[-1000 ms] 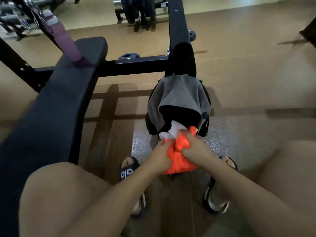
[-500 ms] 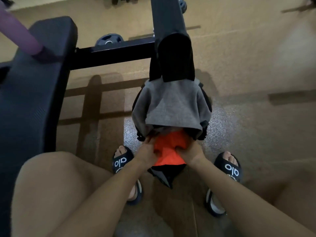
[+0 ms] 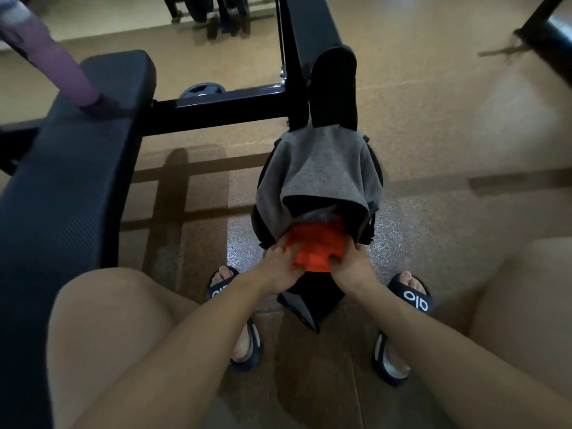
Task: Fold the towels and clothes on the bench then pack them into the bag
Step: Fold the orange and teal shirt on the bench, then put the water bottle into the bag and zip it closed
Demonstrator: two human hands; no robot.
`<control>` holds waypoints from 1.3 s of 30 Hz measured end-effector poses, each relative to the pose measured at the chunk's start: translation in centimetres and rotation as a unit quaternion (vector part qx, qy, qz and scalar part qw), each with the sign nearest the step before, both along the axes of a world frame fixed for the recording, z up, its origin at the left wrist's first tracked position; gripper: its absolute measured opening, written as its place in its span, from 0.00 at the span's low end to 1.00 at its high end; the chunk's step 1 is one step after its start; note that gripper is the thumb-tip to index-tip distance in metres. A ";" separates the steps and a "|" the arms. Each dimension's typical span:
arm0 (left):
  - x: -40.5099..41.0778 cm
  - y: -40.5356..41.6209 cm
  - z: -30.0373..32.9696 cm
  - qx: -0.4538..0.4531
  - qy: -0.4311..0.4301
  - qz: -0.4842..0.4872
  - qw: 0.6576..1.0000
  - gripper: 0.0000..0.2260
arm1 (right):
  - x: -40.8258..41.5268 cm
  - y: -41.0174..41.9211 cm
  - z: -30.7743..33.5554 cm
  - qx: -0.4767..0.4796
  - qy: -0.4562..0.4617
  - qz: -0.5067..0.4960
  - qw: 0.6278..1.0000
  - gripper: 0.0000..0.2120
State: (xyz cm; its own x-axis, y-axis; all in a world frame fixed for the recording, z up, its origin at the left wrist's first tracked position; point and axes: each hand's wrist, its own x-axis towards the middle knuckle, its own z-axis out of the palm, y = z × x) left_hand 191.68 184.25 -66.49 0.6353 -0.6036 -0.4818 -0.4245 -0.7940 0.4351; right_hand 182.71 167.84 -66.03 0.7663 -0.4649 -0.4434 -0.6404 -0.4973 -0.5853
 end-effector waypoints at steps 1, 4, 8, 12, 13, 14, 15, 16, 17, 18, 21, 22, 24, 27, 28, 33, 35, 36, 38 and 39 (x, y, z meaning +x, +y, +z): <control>-0.4 0.1 0.2 0.027 0.024 -0.003 0.999 0.38 | -0.2 0.3 0.2 -0.003 0.030 0.013 0.999 0.32; -1.2 0.6 1.3 0.049 0.071 -0.025 0.996 0.34 | -1.0 1.3 1.8 -0.081 0.106 0.090 0.987 0.36; -0.3 1.2 5.2 0.010 0.078 -0.039 0.996 0.28 | -1.9 2.6 4.9 -0.166 0.093 0.134 0.973 0.32; 2.0 3.2 10.7 -0.028 0.026 -0.037 0.999 0.27 | 0.2 5.0 9.0 -0.143 -0.021 0.158 0.977 0.25; 2.7 4.0 12.2 -0.031 -0.002 -0.031 0.999 0.27 | 1.2 5.9 10.0 -0.124 -0.055 0.165 0.977 0.23; 3.4 4.9 13.6 -0.038 -0.029 -0.020 0.999 0.27 | 2.2 6.9 11.0 -0.108 -0.087 0.172 0.975 0.20; 4.2 6.0 14.8 -0.044 -0.054 0.000 0.998 0.27 | 3.2 7.9 11.8 -0.092 -0.119 0.177 0.973 0.18; 4.8 7.1 15.7 -0.050 -0.078 0.023 0.995 0.27 | 4.3 8.9 12.6 -0.072 -0.148 0.178 0.970 0.17; 5.4 8.3 16.2 -0.056 -0.101 0.051 0.992 0.27 | 5.4 9.9 13.3 -0.050 -0.173 0.174 0.968 0.17; 5.9 9.6 16.7 -0.066 -0.123 0.082 0.987 0.27 | 6.5 10.8 14.0 -0.032 -0.194 0.170 0.966 0.18; 6.9 12.7 16.9 -0.102 -0.158 0.195 0.963 0.28 | 10.0 13.6 15.5 0.009 -0.226 0.180 0.957 0.21; 7.3 13.4 16.9 -0.113 -0.157 0.228 0.954 0.29 | 11.2 14.4 15.8 0.023 -0.229 0.188 0.955 0.23; 8.6 14.9 16.6 -0.121 -0.158 0.264 0.944 0.31 | 13.5 16.1 15.9 0.054 -0.225 0.201 0.952 0.28; 11.3 17.8 16.1 -0.096 -0.183 0.303 0.930 0.34 | 17.6 18.7 15.9 0.091 -0.200 0.221 0.950 0.33; 12.0 18.5 16.0 -0.085 -0.187 0.321 0.925 0.35 | 18.8 19.2 15.9 0.096 -0.201 0.221 0.949 0.34; 15.7 22.2 13.9 -0.071 -0.157 0.424 0.889 0.44 | 27.8 23.9 15.3 0.176 -0.197 0.193 0.945 0.39; 16.9 23.1 12.9 -0.044 -0.145 0.444 0.883 0.46 | 31.2 25.8 15.1 0.203 -0.200 0.188 0.940 0.39; 17.4 23.4 12.3 -0.026 -0.139 0.449 0.883 0.47 | 32.7 26.7 15.0 0.204 -0.203 0.195 0.938 0.40; 18.5 24.0 11.0 0.015 -0.131 0.446 0.885 0.49 | 36.0 28.2 14.4 0.205 -0.206 0.215 0.932 0.41; 19.2 24.3 10.3 0.034 -0.137 0.437 0.888 0.49 | 37.8 28.8 14.1 0.201 -0.206 0.225 0.931 0.43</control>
